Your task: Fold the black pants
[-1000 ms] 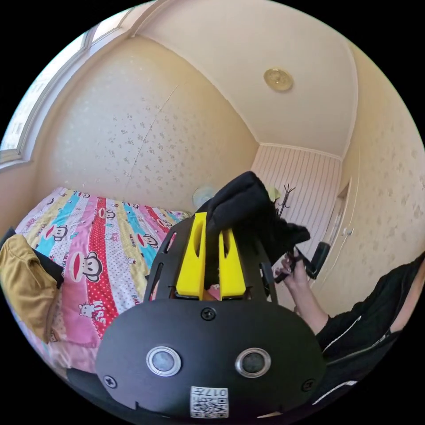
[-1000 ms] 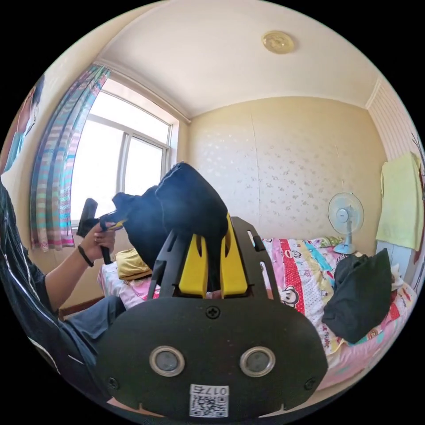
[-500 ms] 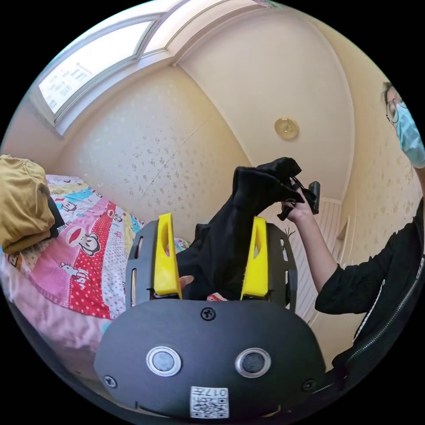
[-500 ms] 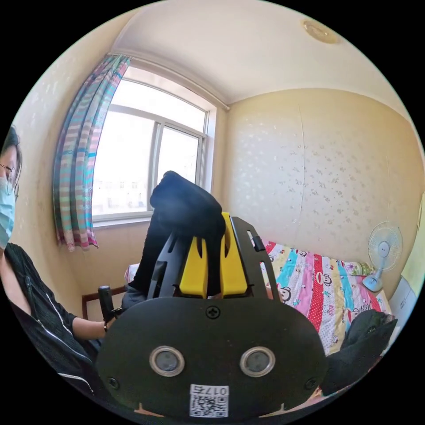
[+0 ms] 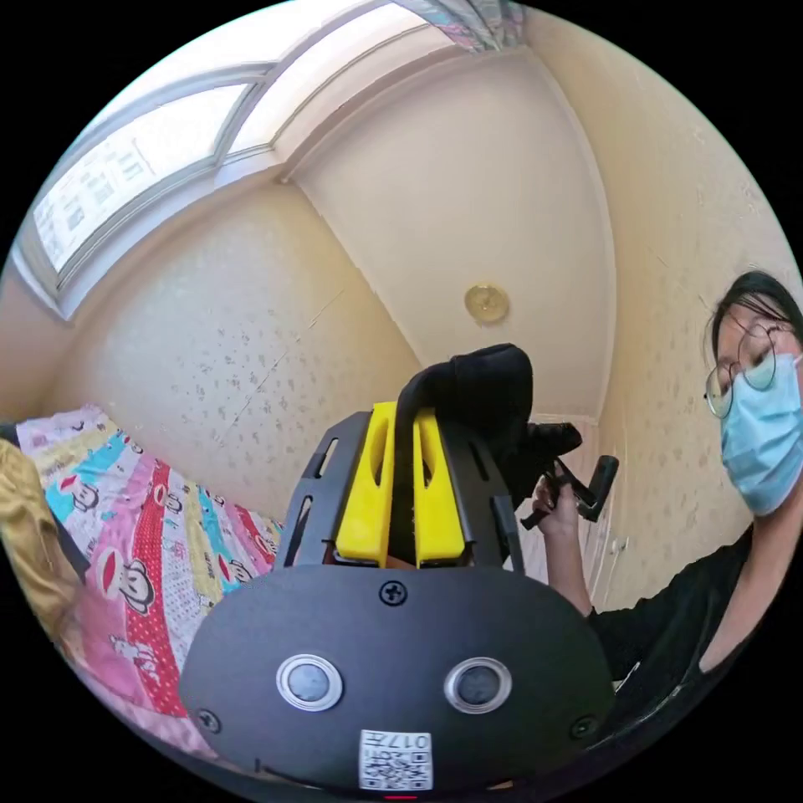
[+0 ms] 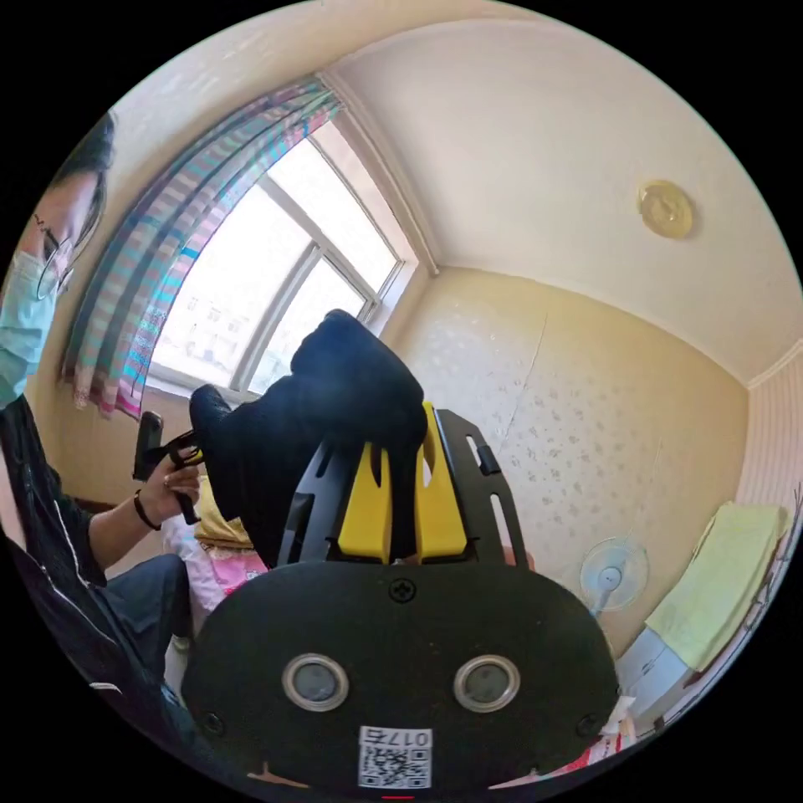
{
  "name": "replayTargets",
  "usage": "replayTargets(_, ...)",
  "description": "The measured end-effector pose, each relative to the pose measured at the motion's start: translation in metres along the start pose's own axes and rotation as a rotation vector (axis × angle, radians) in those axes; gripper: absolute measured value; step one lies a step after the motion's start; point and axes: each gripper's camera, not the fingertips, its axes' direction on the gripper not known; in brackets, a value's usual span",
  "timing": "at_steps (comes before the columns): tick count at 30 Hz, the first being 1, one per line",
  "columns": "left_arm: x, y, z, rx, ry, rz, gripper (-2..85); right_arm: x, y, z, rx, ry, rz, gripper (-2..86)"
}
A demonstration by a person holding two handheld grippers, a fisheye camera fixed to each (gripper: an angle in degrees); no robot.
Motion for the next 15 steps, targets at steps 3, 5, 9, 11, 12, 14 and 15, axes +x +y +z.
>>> replayTargets(3, 0.068, -0.079, 0.011, 0.083, 0.08, 0.126, 3.6, -0.001, -0.045, -0.04, 0.114, 0.16, -0.113, 4.1)
replayTargets(5, 0.128, -0.135, 0.021, 0.154, 0.111, 0.236, 3.8, 0.015, -0.075, -0.055, 0.159, 0.182, -0.111, 3.8)
replayTargets(9, 0.211, -0.19, 0.05, 0.238, -0.012, 0.394, 4.2, 0.081, -0.144, -0.06, 0.149, 0.084, -0.011, 3.5)
replayTargets(11, 0.246, -0.216, 0.076, 0.272, -0.078, 0.431, 4.4, 0.103, -0.164, -0.049, 0.136, 0.088, -0.004, 3.3)
replayTargets(12, 0.253, -0.221, 0.083, 0.28, -0.098, 0.447, 4.4, 0.117, -0.173, -0.039, 0.119, 0.101, 0.005, 3.2)
replayTargets(14, 0.271, -0.24, 0.116, 0.278, -0.181, 0.499, 4.5, 0.136, -0.181, -0.021, 0.099, 0.113, 0.023, 3.1)
replayTargets(15, 0.273, -0.243, 0.124, 0.275, -0.201, 0.509, 4.5, 0.149, -0.182, -0.006, 0.081, 0.118, 0.029, 3.1)
